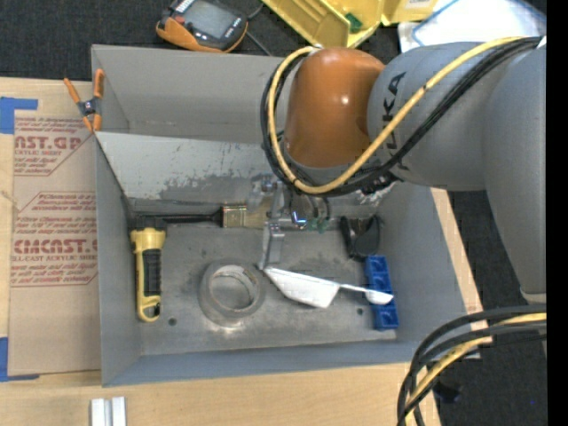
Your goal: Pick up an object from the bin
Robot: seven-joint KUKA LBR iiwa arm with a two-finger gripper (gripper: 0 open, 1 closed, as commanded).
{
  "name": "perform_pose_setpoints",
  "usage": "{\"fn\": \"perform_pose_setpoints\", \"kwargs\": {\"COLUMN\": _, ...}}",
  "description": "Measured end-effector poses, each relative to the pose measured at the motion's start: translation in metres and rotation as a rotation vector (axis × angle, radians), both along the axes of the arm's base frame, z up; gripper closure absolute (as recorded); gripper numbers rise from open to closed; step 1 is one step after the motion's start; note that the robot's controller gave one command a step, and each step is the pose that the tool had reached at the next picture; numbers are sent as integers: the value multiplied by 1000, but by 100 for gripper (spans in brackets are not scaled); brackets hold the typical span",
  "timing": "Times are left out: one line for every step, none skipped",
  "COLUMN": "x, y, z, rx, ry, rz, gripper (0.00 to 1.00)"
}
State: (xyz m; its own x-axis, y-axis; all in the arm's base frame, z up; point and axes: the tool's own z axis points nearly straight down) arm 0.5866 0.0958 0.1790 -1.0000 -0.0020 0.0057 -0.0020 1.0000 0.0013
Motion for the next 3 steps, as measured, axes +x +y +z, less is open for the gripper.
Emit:
{"fn": "perform_pose_setpoints", "kwargs": {"x": 2, "y": -1, "z": 5, "rx": 1, "ry": -8, "rz": -2, "gripper": 0}}
{"fn": "perform_pose_setpoints", "kwargs": {"x": -25, "y": 39, "z": -113, "rx": 2, "ry": 0, "rz": 12, "gripper": 0}}
{"fn": "perform_pose_setpoints", "kwargs": {"x": -17, "y": 37, "z": -35, "rx": 3, "ry": -16, "rz": -42, "gripper": 0}}
